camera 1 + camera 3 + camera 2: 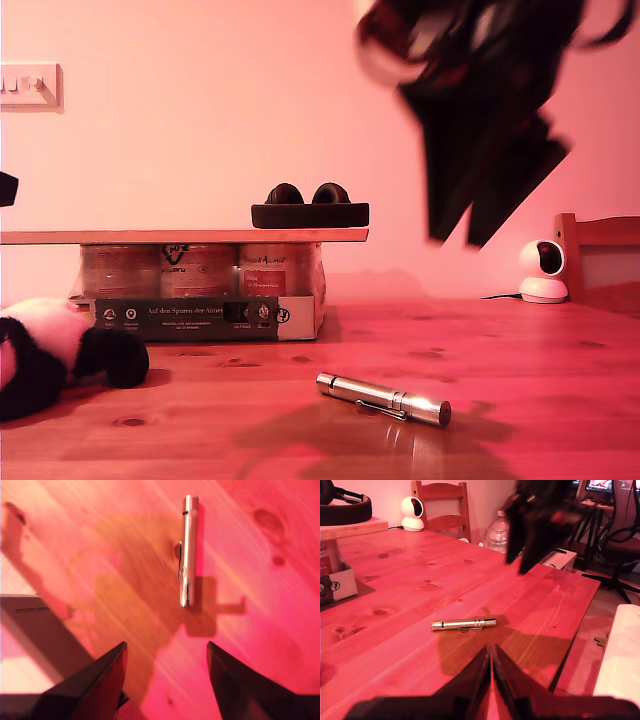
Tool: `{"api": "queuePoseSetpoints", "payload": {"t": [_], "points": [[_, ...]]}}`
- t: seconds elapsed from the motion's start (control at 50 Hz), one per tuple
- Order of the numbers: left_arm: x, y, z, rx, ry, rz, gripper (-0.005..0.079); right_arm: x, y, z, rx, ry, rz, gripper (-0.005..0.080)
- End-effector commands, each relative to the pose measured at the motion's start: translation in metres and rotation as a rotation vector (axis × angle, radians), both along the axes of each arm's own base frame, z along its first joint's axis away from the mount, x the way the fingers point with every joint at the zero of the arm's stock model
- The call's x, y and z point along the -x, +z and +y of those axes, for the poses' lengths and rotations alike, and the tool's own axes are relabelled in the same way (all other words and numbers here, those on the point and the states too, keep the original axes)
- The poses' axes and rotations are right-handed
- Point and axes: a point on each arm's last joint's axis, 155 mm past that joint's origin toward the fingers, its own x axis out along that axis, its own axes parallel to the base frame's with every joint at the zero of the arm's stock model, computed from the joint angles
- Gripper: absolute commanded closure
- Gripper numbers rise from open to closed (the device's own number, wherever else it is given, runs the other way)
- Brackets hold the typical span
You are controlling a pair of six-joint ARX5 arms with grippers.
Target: Pick up the laser pointer and place it on the shelf behind you
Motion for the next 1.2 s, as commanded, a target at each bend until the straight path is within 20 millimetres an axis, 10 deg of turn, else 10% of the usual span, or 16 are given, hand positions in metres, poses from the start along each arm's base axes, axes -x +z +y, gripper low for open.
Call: {"api": "queuePoseSetpoints", "payload": {"t": [0.0,0.7,1.18], "points": [[0.000,-0.006,-0.001,-0.004,-0.002,-0.001,0.0753,-0.005,-0.006,0.005,0.007,0.030,-0.008,0.0296],[0.000,-0.007,0.000,-0.006,-0.002,0.004,0.0754,-0.058,-0.056,0.053,-0.017,0.076,-0.041,0.0317],[0.001,-0.012,0.000,-0.016,-0.002,0.026,0.0754,-0.052,-0.099,0.052,0.057,0.105,0.043,0.0319]]}}
